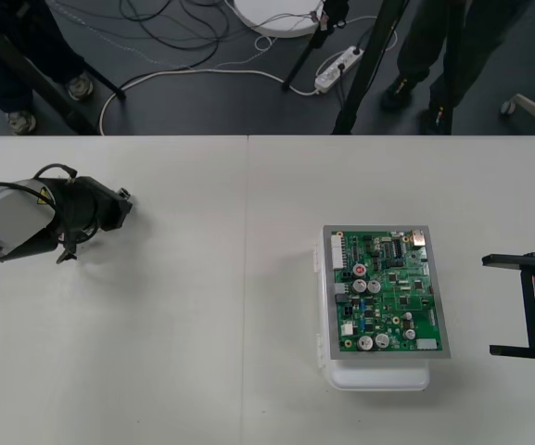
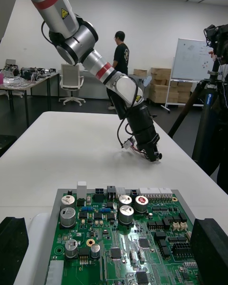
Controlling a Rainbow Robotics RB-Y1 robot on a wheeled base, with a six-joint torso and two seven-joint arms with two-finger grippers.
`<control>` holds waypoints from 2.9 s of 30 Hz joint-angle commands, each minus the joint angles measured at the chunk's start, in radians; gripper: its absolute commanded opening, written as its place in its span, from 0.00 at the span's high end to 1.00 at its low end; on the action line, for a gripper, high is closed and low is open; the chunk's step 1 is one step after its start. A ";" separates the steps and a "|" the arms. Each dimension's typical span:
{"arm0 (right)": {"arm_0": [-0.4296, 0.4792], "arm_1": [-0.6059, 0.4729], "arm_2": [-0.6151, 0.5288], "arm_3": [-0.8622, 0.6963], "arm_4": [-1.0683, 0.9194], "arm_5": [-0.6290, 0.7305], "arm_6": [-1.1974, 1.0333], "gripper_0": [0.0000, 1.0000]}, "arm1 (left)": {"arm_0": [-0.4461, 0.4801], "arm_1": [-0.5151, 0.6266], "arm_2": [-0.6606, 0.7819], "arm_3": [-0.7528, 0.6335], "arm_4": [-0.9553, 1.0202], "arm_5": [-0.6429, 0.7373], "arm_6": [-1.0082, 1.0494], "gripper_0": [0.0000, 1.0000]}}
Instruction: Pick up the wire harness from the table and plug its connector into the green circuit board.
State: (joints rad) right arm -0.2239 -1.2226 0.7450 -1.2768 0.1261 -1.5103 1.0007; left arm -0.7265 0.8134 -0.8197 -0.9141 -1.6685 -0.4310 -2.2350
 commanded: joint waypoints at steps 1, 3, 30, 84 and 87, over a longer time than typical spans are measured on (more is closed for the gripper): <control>-0.022 -0.012 0.007 -0.016 -0.008 -0.024 -0.030 0.00 | -0.050 0.009 -0.012 0.000 0.030 0.049 -0.160 1.00; -0.022 -0.012 0.005 -0.018 -0.008 -0.025 -0.030 0.00 | -0.050 0.015 -0.012 0.000 0.044 0.049 -0.158 1.00; -0.022 -0.011 0.007 -0.018 -0.008 -0.027 -0.030 0.00 | -0.048 0.262 -0.012 -0.086 0.355 -0.166 -0.083 1.00; -0.020 -0.012 0.005 -0.016 -0.008 -0.027 -0.030 0.00 | -0.047 0.550 0.047 -0.655 0.470 -0.345 1.371 1.00; -0.020 -0.012 0.007 -0.016 -0.008 -0.028 -0.030 0.00 | -0.047 0.536 0.050 -0.670 0.509 -0.371 1.471 1.00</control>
State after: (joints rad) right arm -0.2242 -1.2225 0.7450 -1.2796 0.1261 -1.5252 1.0006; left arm -0.7273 1.3190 -0.8108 -1.5550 -1.2040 -0.7425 -1.0013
